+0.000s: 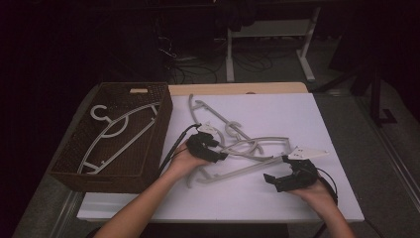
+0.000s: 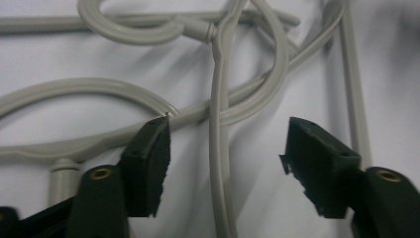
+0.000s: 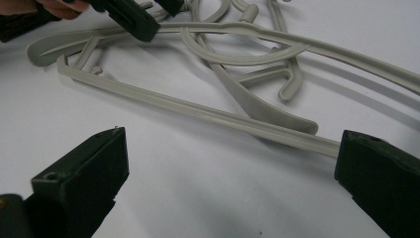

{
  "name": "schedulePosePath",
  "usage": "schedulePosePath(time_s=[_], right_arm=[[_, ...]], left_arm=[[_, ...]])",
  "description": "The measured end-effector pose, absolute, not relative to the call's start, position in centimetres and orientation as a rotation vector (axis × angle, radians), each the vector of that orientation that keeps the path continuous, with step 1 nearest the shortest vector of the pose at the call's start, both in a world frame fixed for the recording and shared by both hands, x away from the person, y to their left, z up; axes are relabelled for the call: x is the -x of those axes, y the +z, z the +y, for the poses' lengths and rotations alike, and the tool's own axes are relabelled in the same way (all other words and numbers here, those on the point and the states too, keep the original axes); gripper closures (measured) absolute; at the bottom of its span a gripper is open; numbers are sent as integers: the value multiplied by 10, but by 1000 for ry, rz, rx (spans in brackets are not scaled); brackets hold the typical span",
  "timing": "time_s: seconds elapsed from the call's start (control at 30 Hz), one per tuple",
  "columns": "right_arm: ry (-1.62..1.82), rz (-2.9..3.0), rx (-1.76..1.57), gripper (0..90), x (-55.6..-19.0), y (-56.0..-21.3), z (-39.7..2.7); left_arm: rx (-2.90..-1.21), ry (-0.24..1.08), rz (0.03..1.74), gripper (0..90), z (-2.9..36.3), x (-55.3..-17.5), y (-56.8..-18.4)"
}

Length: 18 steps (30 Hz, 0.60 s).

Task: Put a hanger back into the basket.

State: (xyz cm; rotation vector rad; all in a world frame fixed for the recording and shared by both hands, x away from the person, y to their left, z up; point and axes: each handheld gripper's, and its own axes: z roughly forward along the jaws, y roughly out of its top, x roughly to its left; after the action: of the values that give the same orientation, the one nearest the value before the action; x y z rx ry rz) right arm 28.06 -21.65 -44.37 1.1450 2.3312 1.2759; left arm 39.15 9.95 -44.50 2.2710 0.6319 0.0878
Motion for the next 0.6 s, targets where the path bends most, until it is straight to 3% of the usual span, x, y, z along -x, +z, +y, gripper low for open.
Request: schedulePosePath(time_s=[0.6], right_arm=[[1280, 2324, -1149, 2, -280, -443, -218]], left_arm=[[-2356, 218, 642, 730, 87, -393, -453]])
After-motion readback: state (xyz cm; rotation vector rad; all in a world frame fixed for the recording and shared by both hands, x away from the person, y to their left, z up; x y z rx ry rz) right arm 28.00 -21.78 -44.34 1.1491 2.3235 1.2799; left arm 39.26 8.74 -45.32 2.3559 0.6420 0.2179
